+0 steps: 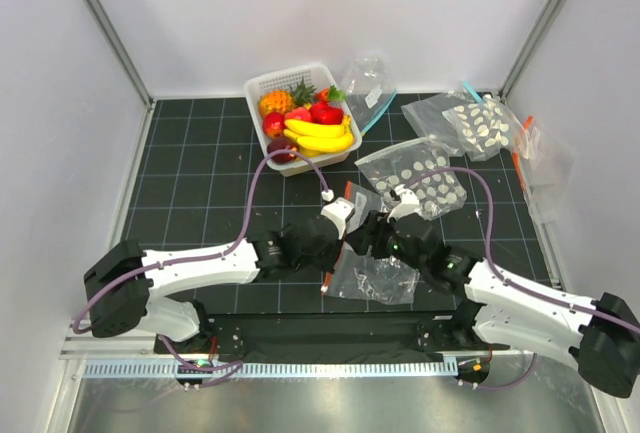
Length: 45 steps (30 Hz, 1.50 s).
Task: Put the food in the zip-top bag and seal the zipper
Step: Open the zipper of the food storage bag at the center of the board.
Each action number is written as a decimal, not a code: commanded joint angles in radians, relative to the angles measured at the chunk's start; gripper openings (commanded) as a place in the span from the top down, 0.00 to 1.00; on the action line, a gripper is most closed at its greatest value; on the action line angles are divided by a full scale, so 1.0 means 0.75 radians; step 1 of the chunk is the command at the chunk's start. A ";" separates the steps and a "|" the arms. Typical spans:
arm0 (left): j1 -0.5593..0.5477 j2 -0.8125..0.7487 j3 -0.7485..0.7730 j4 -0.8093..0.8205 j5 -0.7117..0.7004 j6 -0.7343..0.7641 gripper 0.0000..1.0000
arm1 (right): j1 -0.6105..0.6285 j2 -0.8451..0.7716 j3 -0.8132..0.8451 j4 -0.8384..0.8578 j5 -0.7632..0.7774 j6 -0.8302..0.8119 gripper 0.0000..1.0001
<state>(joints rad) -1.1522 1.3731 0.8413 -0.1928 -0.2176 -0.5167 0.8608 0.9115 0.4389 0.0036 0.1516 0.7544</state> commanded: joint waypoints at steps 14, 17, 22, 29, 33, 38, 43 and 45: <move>-0.010 -0.043 0.048 0.006 -0.033 -0.002 1.00 | 0.086 -0.035 -0.007 0.141 0.104 -0.036 0.41; -0.010 -0.060 0.044 0.006 -0.031 -0.004 1.00 | 0.086 -0.017 0.000 0.100 0.131 -0.026 0.50; -0.010 -0.078 0.038 -0.009 -0.049 -0.002 1.00 | 0.086 -0.019 0.034 -0.053 0.268 0.015 0.62; -0.012 -0.076 0.044 -0.017 -0.062 -0.011 1.00 | 0.086 0.038 0.143 -0.170 0.354 0.000 0.69; -0.012 -0.080 0.064 -0.037 -0.092 -0.015 1.00 | 0.086 0.073 0.208 -0.193 0.342 -0.014 0.90; -0.012 -0.105 0.203 -0.180 -0.205 0.006 1.00 | 0.088 0.106 0.461 -0.422 0.350 -0.040 0.99; -0.012 -0.153 0.426 -0.473 -0.350 0.022 1.00 | 0.088 0.108 0.652 -0.588 0.275 -0.065 0.99; -0.010 -0.174 0.498 -0.581 -0.376 0.026 1.00 | 0.088 0.086 0.671 -0.576 0.230 -0.061 0.99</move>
<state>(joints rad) -1.1572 1.3018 1.1240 -0.4839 -0.4095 -0.5140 0.9211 0.9981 0.8986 -0.3687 0.3634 0.7288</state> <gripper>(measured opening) 0.019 0.045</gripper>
